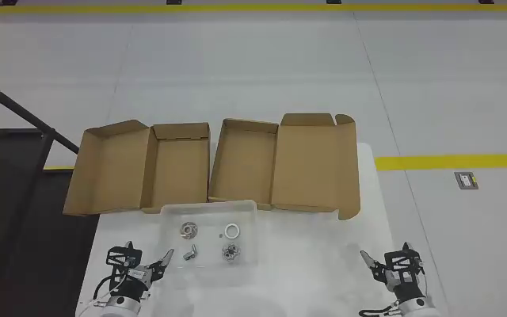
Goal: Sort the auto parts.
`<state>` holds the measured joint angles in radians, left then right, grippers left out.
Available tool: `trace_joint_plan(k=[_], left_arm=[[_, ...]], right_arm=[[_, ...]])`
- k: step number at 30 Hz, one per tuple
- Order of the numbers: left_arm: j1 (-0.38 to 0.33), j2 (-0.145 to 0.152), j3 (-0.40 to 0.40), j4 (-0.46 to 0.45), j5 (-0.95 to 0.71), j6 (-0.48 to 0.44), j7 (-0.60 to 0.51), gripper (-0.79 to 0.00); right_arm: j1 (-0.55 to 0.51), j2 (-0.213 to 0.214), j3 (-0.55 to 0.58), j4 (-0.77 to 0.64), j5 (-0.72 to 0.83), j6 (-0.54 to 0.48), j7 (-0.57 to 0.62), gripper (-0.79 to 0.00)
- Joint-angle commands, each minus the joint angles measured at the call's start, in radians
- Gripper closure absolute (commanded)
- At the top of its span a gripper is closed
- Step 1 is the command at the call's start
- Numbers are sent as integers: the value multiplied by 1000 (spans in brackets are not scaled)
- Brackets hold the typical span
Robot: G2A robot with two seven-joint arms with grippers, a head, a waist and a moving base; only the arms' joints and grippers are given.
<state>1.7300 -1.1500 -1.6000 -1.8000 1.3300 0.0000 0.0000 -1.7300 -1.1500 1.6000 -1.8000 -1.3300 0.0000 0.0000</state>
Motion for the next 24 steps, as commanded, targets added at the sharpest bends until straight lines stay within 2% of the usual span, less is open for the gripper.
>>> trace_joint_plan(k=[1,6,12,15,20,24], left_arm=[[0,0,0,0,0,0,0,-785],[0,0,0,0,-1,-1,0,-785],[32,0,-33,-14,-30,-58,107,-785],[49,2,-74,-22,-93,-126,148,-785],[88,10,-154,-23,-160,-283,212,-785],[100,12,-175,-17,-163,-308,222,-785]], right_arm=[[0,0,0,0,0,0,0,-784],[1,0,-2,-9,-12,-4,-4,-785],[-35,1,-43,-151,-181,0,-33,-785],[-59,2,-60,-252,-255,-16,-4,-785],[-47,6,-128,-401,-359,-146,87,-785],[-35,6,-141,-416,-375,-162,117,-785]])
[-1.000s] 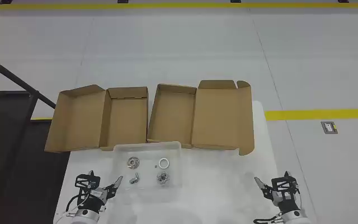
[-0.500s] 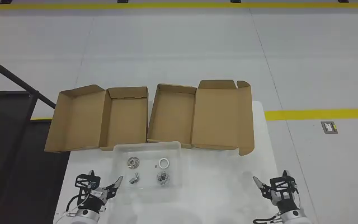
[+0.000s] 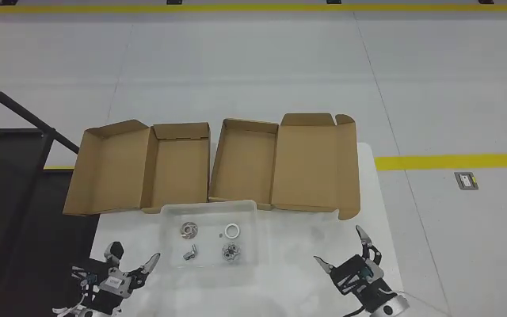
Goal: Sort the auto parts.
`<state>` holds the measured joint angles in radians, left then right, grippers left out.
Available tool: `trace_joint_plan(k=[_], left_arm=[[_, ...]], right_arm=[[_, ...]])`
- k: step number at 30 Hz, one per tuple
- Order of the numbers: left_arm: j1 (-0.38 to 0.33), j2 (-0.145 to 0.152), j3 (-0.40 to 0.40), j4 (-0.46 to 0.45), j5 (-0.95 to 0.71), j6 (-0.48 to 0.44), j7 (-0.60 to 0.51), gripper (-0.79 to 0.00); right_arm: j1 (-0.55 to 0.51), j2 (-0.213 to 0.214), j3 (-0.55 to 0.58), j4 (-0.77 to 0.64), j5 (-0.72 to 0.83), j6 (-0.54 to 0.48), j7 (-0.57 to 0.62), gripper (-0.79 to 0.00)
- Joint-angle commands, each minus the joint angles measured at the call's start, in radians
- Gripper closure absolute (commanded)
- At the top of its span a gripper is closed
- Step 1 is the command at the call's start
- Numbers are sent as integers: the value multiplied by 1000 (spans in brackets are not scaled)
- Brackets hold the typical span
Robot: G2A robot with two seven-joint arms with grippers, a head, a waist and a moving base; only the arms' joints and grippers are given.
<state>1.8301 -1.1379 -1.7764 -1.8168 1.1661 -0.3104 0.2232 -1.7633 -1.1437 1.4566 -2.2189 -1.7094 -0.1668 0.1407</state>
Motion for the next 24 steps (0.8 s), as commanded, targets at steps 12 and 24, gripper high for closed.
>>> trace_joint_plan(k=[12,24], left_arm=[[-4,0,4,-1,3,4,-6,-785],[-28,-9,-12,13,-97,44,-34,-785]], right_arm=[[17,0,-4,8,2,-28,43,-785],[725,-89,-524,260,-36,-317,564,-785]])
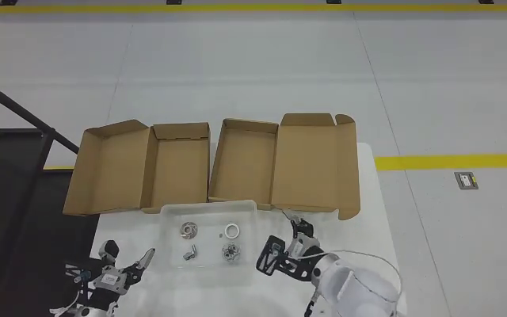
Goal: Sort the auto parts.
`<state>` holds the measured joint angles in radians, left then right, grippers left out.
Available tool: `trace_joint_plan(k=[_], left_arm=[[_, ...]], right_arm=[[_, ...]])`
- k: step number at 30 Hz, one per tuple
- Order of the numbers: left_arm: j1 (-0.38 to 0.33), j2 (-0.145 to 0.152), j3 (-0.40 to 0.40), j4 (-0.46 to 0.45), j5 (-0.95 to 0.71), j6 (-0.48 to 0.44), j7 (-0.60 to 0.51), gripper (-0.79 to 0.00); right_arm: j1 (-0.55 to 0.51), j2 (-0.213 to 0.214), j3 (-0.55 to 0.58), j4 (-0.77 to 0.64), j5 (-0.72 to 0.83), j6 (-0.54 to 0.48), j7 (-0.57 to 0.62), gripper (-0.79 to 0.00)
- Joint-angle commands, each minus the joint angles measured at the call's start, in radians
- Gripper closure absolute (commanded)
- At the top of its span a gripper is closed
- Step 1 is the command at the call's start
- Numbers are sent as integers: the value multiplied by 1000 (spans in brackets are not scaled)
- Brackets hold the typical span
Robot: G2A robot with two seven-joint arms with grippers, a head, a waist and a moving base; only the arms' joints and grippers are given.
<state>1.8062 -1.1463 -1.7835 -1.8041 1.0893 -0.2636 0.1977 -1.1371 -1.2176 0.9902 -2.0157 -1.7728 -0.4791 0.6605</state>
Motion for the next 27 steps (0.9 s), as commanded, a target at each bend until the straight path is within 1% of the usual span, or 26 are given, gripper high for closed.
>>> trace_joint_plan(k=[1,3,5,18,19,22,24,26,27], left_arm=[[-7,0,-11,2,-40,-10,-17,-785],[-10,0,-25,4,-75,-28,-37,-785],[-13,0,-37,5,-97,-23,-54,-785],[-13,0,-38,5,-100,-21,-56,-785],[-13,0,-38,5,-100,-21,-56,-785],[-13,0,-38,5,-100,-21,-56,-785],[-13,0,-38,5,-100,-21,-56,-785],[-13,0,-38,5,-100,-21,-56,-785],[-13,0,-38,5,-100,-21,-56,-785]], right_arm=[[162,-31,-101,107,58,-10,69,-785],[276,-64,-182,204,92,-11,125,-785],[356,-95,-246,274,120,8,170,-785],[353,-95,-247,274,120,6,165,-785],[347,-93,-249,275,109,-10,147,-785],[363,-96,-276,284,101,-114,109,-785],[398,-107,-301,313,125,-171,120,-785],[454,-126,-333,361,186,-245,139,-785],[484,-137,-345,392,211,-253,152,-785]])
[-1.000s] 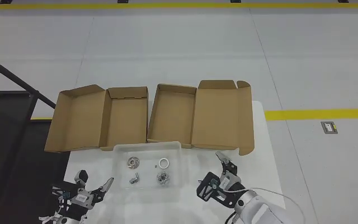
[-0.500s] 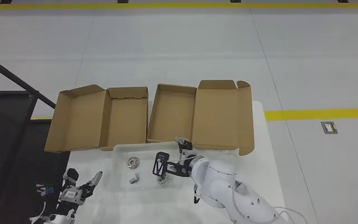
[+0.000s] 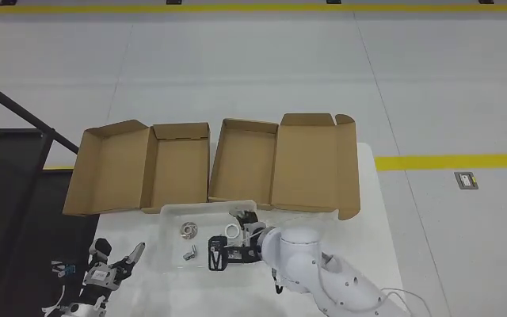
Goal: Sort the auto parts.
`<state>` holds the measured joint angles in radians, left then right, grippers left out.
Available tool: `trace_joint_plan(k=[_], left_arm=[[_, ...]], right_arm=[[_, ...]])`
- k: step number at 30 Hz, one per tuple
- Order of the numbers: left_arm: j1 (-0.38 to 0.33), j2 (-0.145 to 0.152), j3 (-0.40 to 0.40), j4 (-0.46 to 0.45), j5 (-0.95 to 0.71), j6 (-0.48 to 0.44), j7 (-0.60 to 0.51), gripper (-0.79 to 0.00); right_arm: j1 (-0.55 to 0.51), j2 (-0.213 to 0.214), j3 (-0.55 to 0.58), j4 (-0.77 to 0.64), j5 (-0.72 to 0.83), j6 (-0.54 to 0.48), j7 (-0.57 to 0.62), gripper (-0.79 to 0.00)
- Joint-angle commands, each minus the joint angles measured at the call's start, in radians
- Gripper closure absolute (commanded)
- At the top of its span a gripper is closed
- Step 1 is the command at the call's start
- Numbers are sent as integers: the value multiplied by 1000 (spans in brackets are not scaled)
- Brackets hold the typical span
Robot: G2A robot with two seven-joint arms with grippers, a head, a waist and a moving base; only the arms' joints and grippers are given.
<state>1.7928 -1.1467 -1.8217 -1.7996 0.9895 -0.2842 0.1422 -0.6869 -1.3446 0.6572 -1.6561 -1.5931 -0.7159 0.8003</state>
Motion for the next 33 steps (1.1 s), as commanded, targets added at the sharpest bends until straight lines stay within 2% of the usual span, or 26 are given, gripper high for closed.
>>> trace_joint_plan(k=[1,7,14,19,23,28,33], left_arm=[[0,0,0,0,0,0,0,-785],[0,0,0,0,0,0,0,-785],[0,0,0,0,0,0,0,-785],[0,0,0,0,0,0,0,-785],[0,0,0,0,0,0,0,-785],[0,0,0,0,0,0,0,-785],[0,0,0,0,0,0,0,-785]], right_arm=[[63,-23,-28,65,61,-35,21,-785],[214,-91,-114,278,162,-116,-19,-785],[299,-152,-207,448,130,-172,-110,-785],[324,-179,-264,511,64,-236,-201,-785],[333,-200,-295,563,25,-249,-235,-785],[337,-238,-319,633,24,-220,-201,-785],[354,-282,-341,698,37,-235,-185,-785]])
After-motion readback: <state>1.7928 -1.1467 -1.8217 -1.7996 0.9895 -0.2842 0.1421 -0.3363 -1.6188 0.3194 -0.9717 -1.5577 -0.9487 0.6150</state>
